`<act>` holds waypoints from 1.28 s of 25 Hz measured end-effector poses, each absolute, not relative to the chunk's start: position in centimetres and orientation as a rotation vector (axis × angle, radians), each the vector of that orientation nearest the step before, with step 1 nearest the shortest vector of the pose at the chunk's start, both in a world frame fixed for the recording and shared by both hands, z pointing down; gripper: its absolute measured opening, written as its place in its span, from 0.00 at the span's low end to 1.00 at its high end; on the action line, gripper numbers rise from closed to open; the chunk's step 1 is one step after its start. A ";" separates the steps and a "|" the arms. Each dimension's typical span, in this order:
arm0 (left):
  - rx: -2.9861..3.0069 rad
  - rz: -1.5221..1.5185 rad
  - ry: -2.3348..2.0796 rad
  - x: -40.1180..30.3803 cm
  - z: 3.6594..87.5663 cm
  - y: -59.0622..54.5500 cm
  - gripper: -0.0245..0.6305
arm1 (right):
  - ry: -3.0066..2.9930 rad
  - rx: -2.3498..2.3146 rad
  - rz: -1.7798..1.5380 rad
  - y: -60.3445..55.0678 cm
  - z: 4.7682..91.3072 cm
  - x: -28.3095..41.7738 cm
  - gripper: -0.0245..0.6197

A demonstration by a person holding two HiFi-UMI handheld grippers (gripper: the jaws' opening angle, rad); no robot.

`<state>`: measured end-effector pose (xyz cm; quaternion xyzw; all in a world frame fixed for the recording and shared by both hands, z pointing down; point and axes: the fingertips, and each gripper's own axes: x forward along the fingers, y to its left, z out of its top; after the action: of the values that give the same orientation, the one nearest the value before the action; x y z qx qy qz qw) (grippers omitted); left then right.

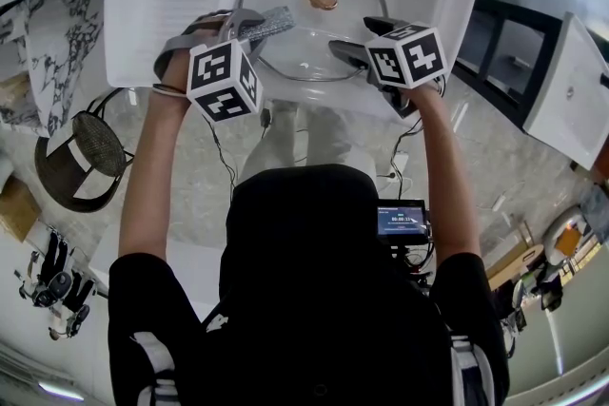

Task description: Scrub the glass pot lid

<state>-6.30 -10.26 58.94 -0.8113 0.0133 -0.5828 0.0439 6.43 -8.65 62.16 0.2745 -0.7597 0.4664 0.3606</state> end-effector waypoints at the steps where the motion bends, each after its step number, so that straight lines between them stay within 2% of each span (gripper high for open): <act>1: -2.483 -1.783 0.034 -6.3 58.7 -10.0 0.15 | -1.956 0.706 1.203 -8.7 62.2 6.5 0.60; 13: -2.564 -1.872 -0.042 -6.9 56.9 -7.3 0.15 | -1.961 0.701 1.200 -8.8 62.0 6.6 0.60; 32: -2.544 -1.861 0.012 -6.1 58.6 -10.0 0.15 | -1.957 0.695 1.202 -8.8 62.0 6.6 0.60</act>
<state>-6.07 -10.03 58.61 -0.8070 0.0037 -0.5904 -0.0054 6.62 -8.79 61.99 0.2697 -0.7602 0.4669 0.3625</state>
